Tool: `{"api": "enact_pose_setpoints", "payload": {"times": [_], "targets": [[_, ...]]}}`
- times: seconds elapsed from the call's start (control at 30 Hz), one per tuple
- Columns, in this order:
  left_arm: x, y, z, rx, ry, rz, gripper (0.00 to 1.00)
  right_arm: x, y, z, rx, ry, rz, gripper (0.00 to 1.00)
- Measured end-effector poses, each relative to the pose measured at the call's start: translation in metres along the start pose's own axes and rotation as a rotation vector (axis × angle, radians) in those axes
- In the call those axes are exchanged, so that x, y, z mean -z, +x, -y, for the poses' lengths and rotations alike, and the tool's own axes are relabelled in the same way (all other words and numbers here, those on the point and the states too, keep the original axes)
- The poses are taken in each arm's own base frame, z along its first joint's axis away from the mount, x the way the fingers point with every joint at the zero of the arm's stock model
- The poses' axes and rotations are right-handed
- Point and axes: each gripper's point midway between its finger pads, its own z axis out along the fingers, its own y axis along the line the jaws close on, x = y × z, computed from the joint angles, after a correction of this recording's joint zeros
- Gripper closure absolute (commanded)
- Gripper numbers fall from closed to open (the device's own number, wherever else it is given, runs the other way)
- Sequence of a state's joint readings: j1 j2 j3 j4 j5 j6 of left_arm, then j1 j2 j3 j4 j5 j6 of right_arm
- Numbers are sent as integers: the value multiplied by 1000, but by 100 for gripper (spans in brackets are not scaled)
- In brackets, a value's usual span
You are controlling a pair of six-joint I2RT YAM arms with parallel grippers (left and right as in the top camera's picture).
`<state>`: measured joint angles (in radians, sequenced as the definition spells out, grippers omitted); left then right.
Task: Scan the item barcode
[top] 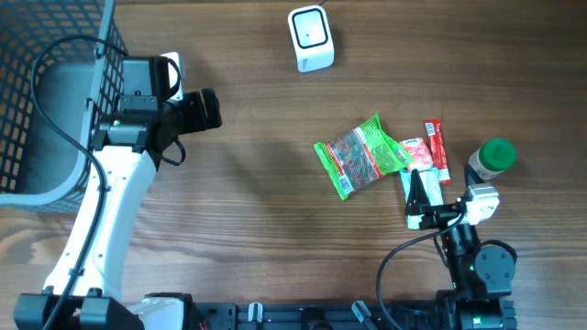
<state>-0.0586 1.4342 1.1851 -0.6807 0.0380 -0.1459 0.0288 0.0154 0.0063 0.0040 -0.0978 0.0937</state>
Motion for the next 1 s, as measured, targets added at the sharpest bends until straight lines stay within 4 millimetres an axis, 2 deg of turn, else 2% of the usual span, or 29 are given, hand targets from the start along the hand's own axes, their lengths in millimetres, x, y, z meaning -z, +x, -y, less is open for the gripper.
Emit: {"api": "enact_pose_setpoints", "payload": {"times": [0.47, 0.57, 0.63, 0.67, 0.7, 0.73, 0.77, 0.83, 0.9, 0.97, 1.0], "targets": [[0, 0, 0, 0, 0, 0, 0, 0, 0, 0, 0, 0, 0, 0], [13, -5, 2, -1, 7, 36, 0, 0, 0, 0, 0, 0, 0, 0], [65, -23, 7, -7, 39, 183, 0, 0, 0, 0, 0, 0, 0, 0], [104, -32, 11, -11, 63, 291, 0, 0, 0, 0, 0, 0, 0, 0], [135, -36, 13, -15, 82, 376, 0, 0, 0, 0, 0, 0, -2, 0], [183, -37, 15, -20, 109, 503, 0, 0, 0, 0, 0, 0, 0, 0], [228, -34, 16, -24, 135, 624, 0, 0, 0, 0, 0, 0, 0, 0], [293, -19, 15, -31, 173, 802, 0, 0, 0, 0, 0, 0, 2, 0], [361, 13, 11, -39, 216, 997, 0, 0, 0, 0, 0, 0, 0, 0], [376, 27, 8, -37, 221, 1044, 0, 0, 0, 0, 0, 0, 0, 0], [387, 45, 0, -28, 203, 1075, 0, 0, 0, 0, 0, 0, 1, 0]]}}
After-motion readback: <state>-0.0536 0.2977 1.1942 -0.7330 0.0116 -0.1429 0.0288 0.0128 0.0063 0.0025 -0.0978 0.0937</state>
